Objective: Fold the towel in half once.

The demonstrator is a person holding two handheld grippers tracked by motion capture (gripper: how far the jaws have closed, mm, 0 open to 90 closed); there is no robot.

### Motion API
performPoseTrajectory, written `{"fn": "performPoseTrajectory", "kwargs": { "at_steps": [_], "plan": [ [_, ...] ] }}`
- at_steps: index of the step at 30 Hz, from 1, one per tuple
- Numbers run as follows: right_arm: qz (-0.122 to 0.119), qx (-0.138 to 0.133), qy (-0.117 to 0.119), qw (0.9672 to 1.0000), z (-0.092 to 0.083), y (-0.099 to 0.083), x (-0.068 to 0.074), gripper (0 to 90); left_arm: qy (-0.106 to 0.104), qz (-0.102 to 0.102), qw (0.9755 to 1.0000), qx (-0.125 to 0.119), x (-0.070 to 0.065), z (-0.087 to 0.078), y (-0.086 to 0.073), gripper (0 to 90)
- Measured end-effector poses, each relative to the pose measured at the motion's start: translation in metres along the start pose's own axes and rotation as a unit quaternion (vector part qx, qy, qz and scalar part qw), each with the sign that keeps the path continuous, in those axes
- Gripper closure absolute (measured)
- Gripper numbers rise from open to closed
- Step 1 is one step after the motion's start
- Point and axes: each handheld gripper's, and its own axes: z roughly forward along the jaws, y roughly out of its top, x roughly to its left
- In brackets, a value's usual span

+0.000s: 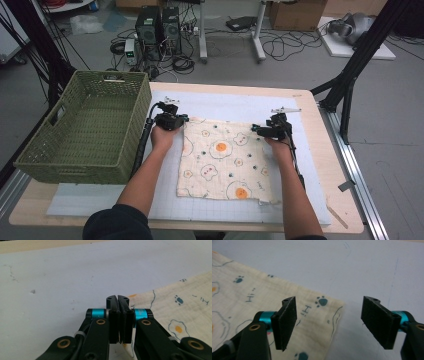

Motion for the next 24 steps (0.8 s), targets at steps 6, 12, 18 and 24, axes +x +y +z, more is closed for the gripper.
{"fn": "performPoseTrajectory", "kwargs": {
  "at_steps": [6, 12, 18, 24],
  "plan": [
    [-0.037, 0.031, -0.027, 0.9985, 0.018, 0.004, 0.013, 61.2, 0.001, 0.000, 1.0000, 0.005, 0.000, -0.002, 0.000, 87.4],
    [-0.080, 0.026, -0.022, 0.9962, 0.014, 0.015, 0.023, 85.9, 0.033, -0.004, 0.9994, -0.014, 0.002, -0.007, 0.007, 87.7],
    [-0.067, -0.055, -0.007, 0.9962, 0.000, 0.034, 0.022, 85.9, 0.035, -0.043, 0.9964, -0.064, 0.008, -0.020, 0.021, 87.8],
    [-0.074, -0.075, 0.002, 0.9944, -0.011, 0.036, 0.022, 85.8, 0.005, -0.038, 0.9969, -0.069, 0.007, -0.029, 0.017, 87.7]
  ]
}}
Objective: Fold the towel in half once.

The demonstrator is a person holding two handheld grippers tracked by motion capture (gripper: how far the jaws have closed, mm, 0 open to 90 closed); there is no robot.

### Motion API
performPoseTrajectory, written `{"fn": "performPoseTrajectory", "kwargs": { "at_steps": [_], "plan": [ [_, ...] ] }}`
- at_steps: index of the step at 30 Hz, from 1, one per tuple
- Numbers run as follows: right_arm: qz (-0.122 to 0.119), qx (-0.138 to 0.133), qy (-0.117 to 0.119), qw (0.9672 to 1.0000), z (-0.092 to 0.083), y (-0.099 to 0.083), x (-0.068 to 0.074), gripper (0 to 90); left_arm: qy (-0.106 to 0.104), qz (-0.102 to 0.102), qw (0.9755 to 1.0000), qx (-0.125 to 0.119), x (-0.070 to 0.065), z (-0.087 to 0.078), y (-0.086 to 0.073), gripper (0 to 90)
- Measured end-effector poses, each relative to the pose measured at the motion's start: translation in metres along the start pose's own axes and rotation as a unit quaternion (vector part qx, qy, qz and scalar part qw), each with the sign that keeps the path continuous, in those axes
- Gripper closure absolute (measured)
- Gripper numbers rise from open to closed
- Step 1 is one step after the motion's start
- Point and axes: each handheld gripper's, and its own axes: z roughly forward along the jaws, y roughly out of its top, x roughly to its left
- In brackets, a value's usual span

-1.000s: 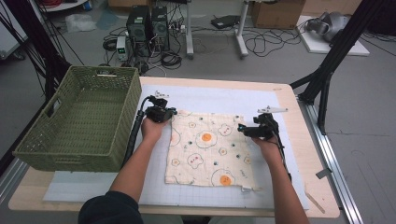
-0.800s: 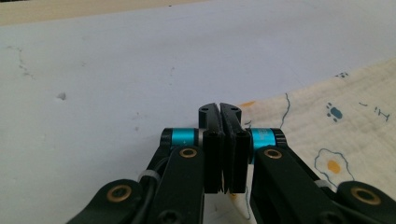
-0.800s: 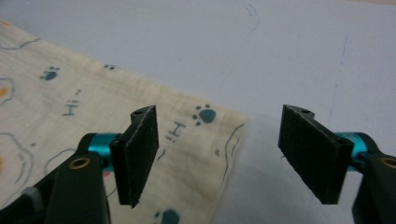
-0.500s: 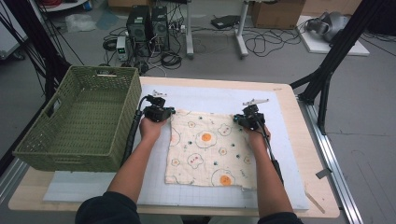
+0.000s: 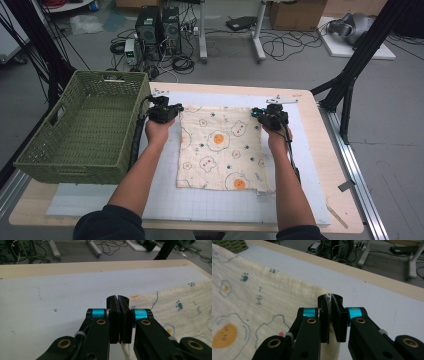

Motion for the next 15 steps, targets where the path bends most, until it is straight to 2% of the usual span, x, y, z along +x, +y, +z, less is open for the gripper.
{"fn": "performPoseTrajectory", "kwargs": {
  "at_steps": [2, 5, 8, 10, 13, 15],
  "plan": [
    [-0.004, -0.002, 0.001, 1.0000, -0.003, 0.001, 0.002, 85.7, -0.004, 0.007, 0.9999, 0.008, -0.002, -0.003, -0.003, 87.7],
    [-0.017, 0.005, 0.004, 0.9998, -0.005, -0.002, 0.005, 85.7, -0.012, 0.017, 0.9998, 0.005, -0.006, -0.009, -0.011, 87.7],
    [-0.021, -0.004, 0.005, 0.9998, -0.011, -0.007, 0.008, 85.7, -0.022, 0.034, 0.9991, 0.012, -0.011, -0.015, -0.015, 87.6],
    [-0.025, -0.002, 0.008, 0.9996, -0.015, -0.010, 0.010, 85.7, -0.026, 0.037, 0.9989, -0.005, -0.016, -0.021, -0.019, 87.6],
    [-0.029, -0.003, 0.013, 0.9995, -0.023, -0.016, 0.013, 85.7, -0.036, 0.044, 0.9983, -0.006, -0.021, -0.029, -0.024, 87.6],
    [-0.033, -0.001, 0.015, 0.9993, -0.029, -0.021, 0.014, 85.6, -0.037, 0.061, 0.9974, -0.006, -0.024, -0.035, -0.028, 87.5]
  ]
}}
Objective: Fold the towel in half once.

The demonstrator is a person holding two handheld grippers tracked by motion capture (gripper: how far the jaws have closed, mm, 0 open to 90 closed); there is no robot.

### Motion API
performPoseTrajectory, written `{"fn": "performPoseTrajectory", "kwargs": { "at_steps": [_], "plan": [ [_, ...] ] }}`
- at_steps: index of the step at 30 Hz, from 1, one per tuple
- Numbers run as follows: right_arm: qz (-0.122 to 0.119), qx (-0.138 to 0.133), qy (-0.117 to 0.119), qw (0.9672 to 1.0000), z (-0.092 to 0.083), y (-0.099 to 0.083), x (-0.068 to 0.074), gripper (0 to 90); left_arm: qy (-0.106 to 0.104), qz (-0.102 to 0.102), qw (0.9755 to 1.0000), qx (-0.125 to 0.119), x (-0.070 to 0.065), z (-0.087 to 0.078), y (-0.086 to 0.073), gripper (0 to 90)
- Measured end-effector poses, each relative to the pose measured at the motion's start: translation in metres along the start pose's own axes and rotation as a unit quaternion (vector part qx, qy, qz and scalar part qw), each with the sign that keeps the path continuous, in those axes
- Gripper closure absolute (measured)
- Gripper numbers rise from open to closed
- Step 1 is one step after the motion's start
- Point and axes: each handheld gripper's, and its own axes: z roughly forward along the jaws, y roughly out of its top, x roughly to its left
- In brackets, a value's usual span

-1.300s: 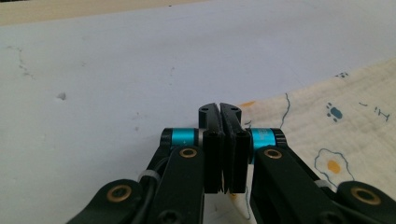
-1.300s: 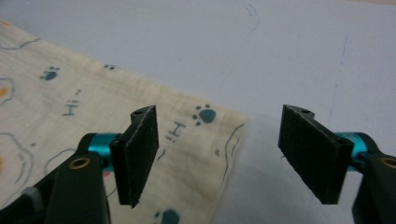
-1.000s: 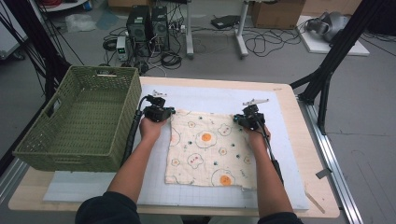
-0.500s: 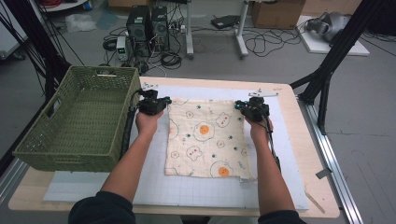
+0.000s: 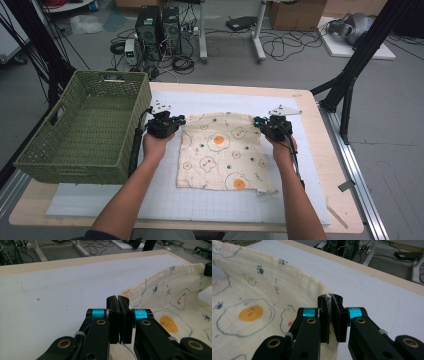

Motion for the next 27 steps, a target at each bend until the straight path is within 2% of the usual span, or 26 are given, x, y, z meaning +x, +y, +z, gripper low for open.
{"fn": "performPoseTrajectory", "kwargs": {
  "at_steps": [4, 6, 7, 8, 9, 15, 19, 23, 27],
  "plan": [
    [0.006, -0.006, 0.010, 0.9999, -0.012, -0.009, 0.003, 85.4, -0.010, -0.002, 0.9999, -0.014, -0.005, -0.013, -0.009, 87.5],
    [0.001, 0.008, 0.016, 0.9998, -0.016, -0.011, 0.006, 85.3, -0.014, -0.002, 0.9998, -0.017, -0.008, -0.019, -0.013, 87.5],
    [-0.003, 0.007, 0.017, 0.9998, -0.020, -0.011, 0.008, 85.3, -0.015, 0.008, 0.9998, -0.009, -0.009, -0.022, -0.014, 87.5],
    [-0.012, -0.006, 0.013, 0.9998, -0.025, -0.011, 0.011, 85.3, -0.014, 0.024, 0.9996, -0.005, -0.012, -0.025, -0.014, 87.5],
    [-0.011, -0.014, 0.015, 0.9997, -0.029, -0.012, 0.014, 85.3, -0.012, 0.031, 0.9993, -0.017, -0.015, -0.028, -0.016, 87.5],
    [-0.011, -0.023, 0.027, 0.9993, -0.048, -0.024, 0.027, 85.3, -0.025, 0.035, 0.9989, -0.022, -0.025, -0.045, -0.027, 87.5],
    [-0.013, -0.027, 0.033, 0.9990, -0.059, -0.030, 0.034, 85.3, -0.037, 0.041, 0.9985, -0.010, -0.029, -0.051, -0.037, 87.5],
    [-0.019, -0.017, 0.037, 0.9990, -0.064, -0.040, 0.039, 85.3, -0.047, 0.051, 0.9976, -0.007, -0.034, -0.054, -0.044, 87.5],
    [-0.008, -0.014, 0.045, 0.9989, -0.070, -0.053, 0.045, 85.1, -0.057, 0.050, 0.9971, -0.004, -0.037, -0.059, -0.053, 87.5]
  ]
}}
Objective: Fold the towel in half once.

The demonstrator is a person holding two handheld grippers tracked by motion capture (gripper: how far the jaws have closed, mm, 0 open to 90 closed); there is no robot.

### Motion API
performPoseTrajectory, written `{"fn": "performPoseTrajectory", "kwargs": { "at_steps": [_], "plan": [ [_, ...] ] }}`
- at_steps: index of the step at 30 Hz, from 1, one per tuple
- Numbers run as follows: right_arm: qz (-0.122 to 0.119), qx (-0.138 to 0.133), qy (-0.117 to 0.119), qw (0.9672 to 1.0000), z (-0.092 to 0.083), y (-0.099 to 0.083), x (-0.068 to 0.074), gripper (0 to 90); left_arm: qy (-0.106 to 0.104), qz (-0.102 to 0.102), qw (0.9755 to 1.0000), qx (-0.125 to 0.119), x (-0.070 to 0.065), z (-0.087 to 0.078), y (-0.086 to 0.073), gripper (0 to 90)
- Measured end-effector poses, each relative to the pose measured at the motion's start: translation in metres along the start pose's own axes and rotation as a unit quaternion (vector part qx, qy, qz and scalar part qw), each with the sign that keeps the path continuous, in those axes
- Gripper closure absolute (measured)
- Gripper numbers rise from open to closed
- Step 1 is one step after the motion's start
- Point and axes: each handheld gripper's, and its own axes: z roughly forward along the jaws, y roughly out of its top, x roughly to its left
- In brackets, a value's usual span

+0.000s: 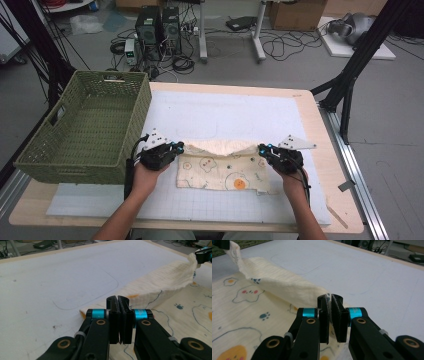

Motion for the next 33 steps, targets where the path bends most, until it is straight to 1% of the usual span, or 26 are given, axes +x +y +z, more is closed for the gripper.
{"fn": "performPoseTrajectory", "kwargs": {
  "at_steps": [2, 5, 7, 8, 9, 12, 15, 18, 19, 20, 21, 22, 23, 24, 25, 26, 27, 29, 30, 31, 32, 33],
  "plan": [
    [-0.006, 0.010, 0.004, 0.9999, -0.003, -0.005, 0.005, 85.1, -0.010, -0.002, 0.9999, 0.003, -0.003, -0.005, -0.007, 87.4],
    [-0.019, 0.016, 0.009, 0.9997, -0.009, -0.009, 0.011, 85.0, -0.021, 0.008, 0.9996, 0.015, -0.008, -0.009, -0.016, 87.4],
    [-0.022, 0.011, 0.017, 0.9995, -0.015, -0.013, 0.016, 85.0, -0.024, 0.003, 0.9996, 0.014, -0.011, -0.012, -0.023, 87.4],
    [-0.030, 0.017, 0.016, 0.9993, -0.018, -0.016, 0.018, 85.0, -0.025, 0.003, 0.9996, 0.013, -0.012, -0.014, -0.025, 87.4],
    [-0.037, 0.023, 0.015, 0.9990, -0.021, -0.019, 0.020, 85.0, -0.028, 0.004, 0.9995, 0.012, -0.013, -0.016, -0.026, 87.4],
    [-0.041, 0.031, 0.021, 0.9984, -0.028, -0.025, 0.025, 84.9, -0.036, 0.007, 0.9992, 0.013, -0.014, -0.020, -0.028, 87.3],
    [-0.053, 0.040, 0.025, 0.9975, -0.032, -0.029, 0.030, 83.8, -0.040, 0.002, 0.9991, 0.012, -0.014, -0.024, -0.031, 87.3],
    [-0.065, 0.053, 0.022, 0.9962, -0.034, -0.032, 0.034, 81.9, -0.044, 0.002, 0.9988, 0.022, -0.016, -0.024, -0.035, 87.2],
    [-0.061, 0.056, 0.024, 0.9962, -0.035, -0.033, 0.034, 79.9, -0.047, 0.002, 0.9987, 0.022, -0.017, -0.025, -0.035, 87.1],
    [-0.056, 0.056, 0.027, 0.9965, -0.035, -0.035, 0.033, 75.5, -0.052, 0.002, 0.9984, 0.022, -0.017, -0.025, -0.036, 86.7],
    [-0.053, 0.057, 0.026, 0.9966, -0.036, -0.035, 0.033, 67.5, -0.056, -0.002, 0.9983, 0.018, -0.018, -0.026, -0.035, 84.0],
    [-0.045, 0.057, 0.019, 0.9972, -0.039, -0.035, 0.032, 61.9, -0.061, -0.009, 0.9980, 0.012, -0.017, -0.028, -0.034, 74.3],
    [-0.041, 0.050, 0.014, 0.9978, -0.042, -0.034, 0.029, 59.8, -0.063, -0.020, 0.9978, 0.005, -0.016, -0.029, -0.032, 61.8],
    [-0.029, 0.040, 0.010, 0.9987, -0.045, -0.033, 0.027, 57.1, -0.068, -0.027, 0.9973, -0.002, -0.014, -0.031, -0.030, 55.4],
    [-0.015, 0.032, 0.003, 0.9994, -0.048, -0.032, 0.024, 55.0, -0.067, -0.029, 0.9973, -0.008, -0.012, -0.033, -0.029, 54.2],
    [-0.002, 0.022, 0.000, 0.9997, -0.051, -0.032, 0.021, 54.8, -0.064, -0.032, 0.9974, -0.011, -0.011, -0.034, -0.028, 52.2],
    [0.008, 0.015, -0.003, 0.9998, -0.053, -0.032, 0.019, 54.9, -0.060, -0.033, 0.9976, -0.010, -0.009, -0.035, -0.028, 50.9],
    [0.017, 0.000, -0.010, 0.9998, -0.058, -0.032, 0.016, 55.1, -0.052, -0.035, 0.9980, -0.007, -0.006, -0.034, -0.029, 50.9],
    [0.027, -0.005, -0.007, 0.9996, -0.060, -0.031, 0.015, 55.9, -0.047, -0.035, 0.9983, -0.003, -0.006, -0.032, -0.029, 51.0],
    [0.031, -0.006, -0.003, 0.9995, -0.060, -0.031, 0.016, 57.6, -0.041, -0.034, 0.9986, 0.003, -0.005, -0.030, -0.030, 51.0],
    [0.028, 0.004, 0.001, 0.9996, -0.059, -0.030, 0.018, 59.8, -0.038, -0.036, 0.9986, 0.007, -0.005, -0.028, -0.031, 51.0],
    [0.016, 0.017, 0.005, 0.9997, -0.055, -0.031, 0.020, 61.3, -0.034, -0.041, 0.9985, 0.017, -0.006, -0.026, -0.032, 51.1]
  ]
}}
